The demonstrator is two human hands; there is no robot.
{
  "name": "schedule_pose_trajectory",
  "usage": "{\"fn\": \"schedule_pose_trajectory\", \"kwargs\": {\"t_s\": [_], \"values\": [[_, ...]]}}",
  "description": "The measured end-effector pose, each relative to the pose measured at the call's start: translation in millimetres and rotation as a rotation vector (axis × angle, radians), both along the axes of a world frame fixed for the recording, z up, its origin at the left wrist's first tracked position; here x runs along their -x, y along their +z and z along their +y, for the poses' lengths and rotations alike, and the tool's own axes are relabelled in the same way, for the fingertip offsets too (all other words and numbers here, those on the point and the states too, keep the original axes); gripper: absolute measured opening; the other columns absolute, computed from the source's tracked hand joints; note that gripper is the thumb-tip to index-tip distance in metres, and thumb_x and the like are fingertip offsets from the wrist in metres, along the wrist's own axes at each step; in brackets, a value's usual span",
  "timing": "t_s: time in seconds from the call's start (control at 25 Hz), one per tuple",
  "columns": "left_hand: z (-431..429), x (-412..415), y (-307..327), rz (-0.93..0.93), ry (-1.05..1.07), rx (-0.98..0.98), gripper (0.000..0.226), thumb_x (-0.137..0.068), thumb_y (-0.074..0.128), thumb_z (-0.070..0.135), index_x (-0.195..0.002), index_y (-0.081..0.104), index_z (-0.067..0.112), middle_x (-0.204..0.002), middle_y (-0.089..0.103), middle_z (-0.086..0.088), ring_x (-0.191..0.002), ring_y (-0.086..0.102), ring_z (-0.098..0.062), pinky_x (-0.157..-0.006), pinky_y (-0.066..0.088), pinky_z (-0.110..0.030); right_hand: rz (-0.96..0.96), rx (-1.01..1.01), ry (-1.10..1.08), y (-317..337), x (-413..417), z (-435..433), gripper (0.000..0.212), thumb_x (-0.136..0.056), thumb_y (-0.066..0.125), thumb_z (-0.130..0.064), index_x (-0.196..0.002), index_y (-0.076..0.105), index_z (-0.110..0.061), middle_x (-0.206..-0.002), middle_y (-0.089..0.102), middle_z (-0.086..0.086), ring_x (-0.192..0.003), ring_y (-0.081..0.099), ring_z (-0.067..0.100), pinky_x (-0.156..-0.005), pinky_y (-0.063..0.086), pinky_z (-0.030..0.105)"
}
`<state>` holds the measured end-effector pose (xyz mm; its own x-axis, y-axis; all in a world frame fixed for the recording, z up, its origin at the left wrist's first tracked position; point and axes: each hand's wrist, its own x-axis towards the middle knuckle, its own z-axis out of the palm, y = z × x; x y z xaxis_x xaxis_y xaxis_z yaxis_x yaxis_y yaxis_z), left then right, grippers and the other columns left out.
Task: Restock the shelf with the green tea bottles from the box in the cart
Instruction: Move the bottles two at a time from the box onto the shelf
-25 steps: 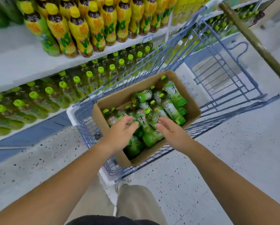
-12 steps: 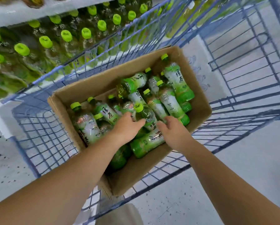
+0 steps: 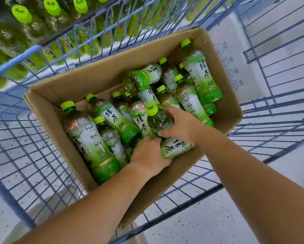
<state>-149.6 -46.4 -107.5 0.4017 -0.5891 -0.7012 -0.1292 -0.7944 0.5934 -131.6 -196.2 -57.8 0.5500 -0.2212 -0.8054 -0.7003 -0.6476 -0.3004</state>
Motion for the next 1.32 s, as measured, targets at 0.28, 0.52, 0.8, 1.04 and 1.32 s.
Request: {"fn": "schedule_pose_trajectory", "kwargs": {"t_s": [0.28, 0.52, 0.8, 1.04, 1.32], "values": [[17.1, -11.9, 13.2, 0.036, -0.088, -0.059, 0.054, -0.074, 0.081, 0.03, -0.108, 0.04, 0.02, -0.102, 0.05, 0.002, -0.091, 0.055, -0.018, -0.074, 0.047, -0.032, -0.068, 0.015, -0.023, -6.8, -11.0, -17.8, 0.073, -0.072, 0.084, -0.029, -0.135, 0.048, -0.02, -0.11, 0.065, -0.004, -0.096, 0.063, 0.015, -0.083, 0.049, 0.029], [53.2, -12.7, 40.8, 0.172, 0.108, -0.057, 0.056, -0.066, 0.084, 0.036, -0.109, 0.048, 0.026, -0.099, 0.061, 0.009, -0.085, 0.059, -0.008, -0.072, 0.053, -0.03, -0.239, -0.241, -0.624, -6.5, 6.1, -50.3, 0.07, -0.066, 0.087, -0.043, -0.126, 0.063, -0.017, -0.109, 0.076, -0.002, -0.102, 0.072, 0.023, -0.097, 0.053, 0.045], [89.6, -19.1, 73.6, 0.172, 0.678, 0.092, 0.044, -0.068, 0.09, 0.031, -0.101, 0.059, 0.03, -0.085, 0.073, 0.01, -0.073, 0.069, -0.003, -0.064, 0.058, -0.026, -0.249, -0.728, -0.948, 17.0, 3.2, -4.5, 0.04, -0.096, 0.055, -0.049, -0.12, 0.07, -0.02, -0.111, 0.077, 0.007, -0.097, 0.075, 0.025, -0.084, 0.058, 0.043], [122.7, -44.0, 121.6, 0.189, 1.091, 0.397, 0.022, -0.067, 0.071, 0.056, -0.089, 0.07, 0.055, -0.09, 0.077, 0.017, -0.082, 0.075, -0.008, -0.073, 0.059, -0.04, -0.289, -0.803, -0.841, 36.5, 3.6, 58.0, 0.057, -0.08, 0.075, -0.02, -0.133, 0.058, -0.012, -0.117, 0.073, 0.015, -0.106, 0.071, 0.033, -0.09, 0.057, 0.052], [205.3, -74.5, 156.7, -0.01, 1.172, 0.482, 0.036, -0.066, 0.065, 0.055, -0.097, 0.067, 0.037, -0.086, 0.075, 0.023, -0.075, 0.071, 0.003, -0.066, 0.053, -0.027, -0.532, -0.692, -0.492, 81.3, -33.9, 155.3, 0.037, -0.079, 0.079, -0.017, -0.113, 0.065, -0.018, -0.102, 0.076, 0.009, -0.092, 0.075, 0.03, -0.081, 0.06, 0.053]]}}
